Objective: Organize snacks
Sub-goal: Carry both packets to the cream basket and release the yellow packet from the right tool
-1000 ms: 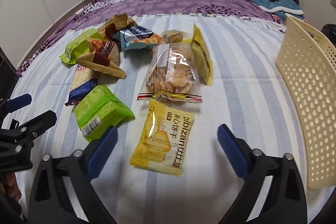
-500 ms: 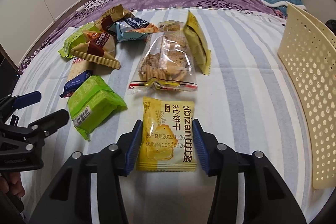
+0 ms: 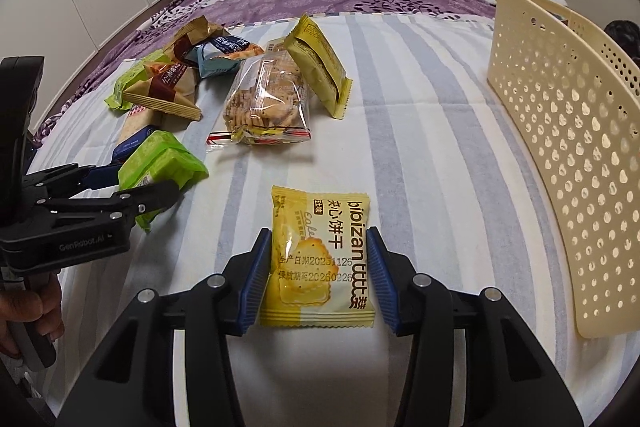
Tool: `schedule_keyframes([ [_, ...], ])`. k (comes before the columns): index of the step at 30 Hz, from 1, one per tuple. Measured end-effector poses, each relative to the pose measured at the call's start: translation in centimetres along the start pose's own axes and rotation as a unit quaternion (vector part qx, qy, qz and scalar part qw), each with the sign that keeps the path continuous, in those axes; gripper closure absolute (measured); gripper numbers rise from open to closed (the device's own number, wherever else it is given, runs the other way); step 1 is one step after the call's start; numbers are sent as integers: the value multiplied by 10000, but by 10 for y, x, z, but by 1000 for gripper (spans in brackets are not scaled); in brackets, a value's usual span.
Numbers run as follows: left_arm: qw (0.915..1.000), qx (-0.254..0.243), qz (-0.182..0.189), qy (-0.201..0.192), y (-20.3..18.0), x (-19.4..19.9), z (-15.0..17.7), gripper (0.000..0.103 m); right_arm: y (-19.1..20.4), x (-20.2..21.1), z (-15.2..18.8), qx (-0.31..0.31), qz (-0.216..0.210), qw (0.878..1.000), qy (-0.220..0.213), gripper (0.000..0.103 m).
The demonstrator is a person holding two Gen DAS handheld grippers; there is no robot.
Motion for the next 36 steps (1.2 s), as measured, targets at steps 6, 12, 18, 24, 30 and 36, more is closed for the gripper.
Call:
schedule_keyframes([
  [6,9999,48,103,19,-8,8,4,39,0,2,0,37,-41,10000,-38,56],
  [12,9998,19,178,51,-18,16,14,39,-3,14,2,24,-82,9999,-130,56],
  [18,9997,-131,120,153,-25,5,10,38,-9,8,10,-25,-96,10000,-6,55],
  [24,9999,-149,23,81,-28,4,6,43,-6,5,9,148,20,9999,-43,55],
  [30,9996,-93,29,-256,-32,36,-5,43,-10,27,-1,-3,-98,9995,-312,58],
  [36,9979,-126,-25,-629,-40,76,-25,43,-32,92,-27,-328,-187,9942,-1011,58],
])
Point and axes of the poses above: each gripper's, at about its wrist camera, not at the fingertips, and x roughly against the way its jaws point, y to its left, z to its underside, the point moved 10 cm from there along -x, roughly the way its jaws point, and after that the axes turned 3 degrees about y, right-handed, at the moved point
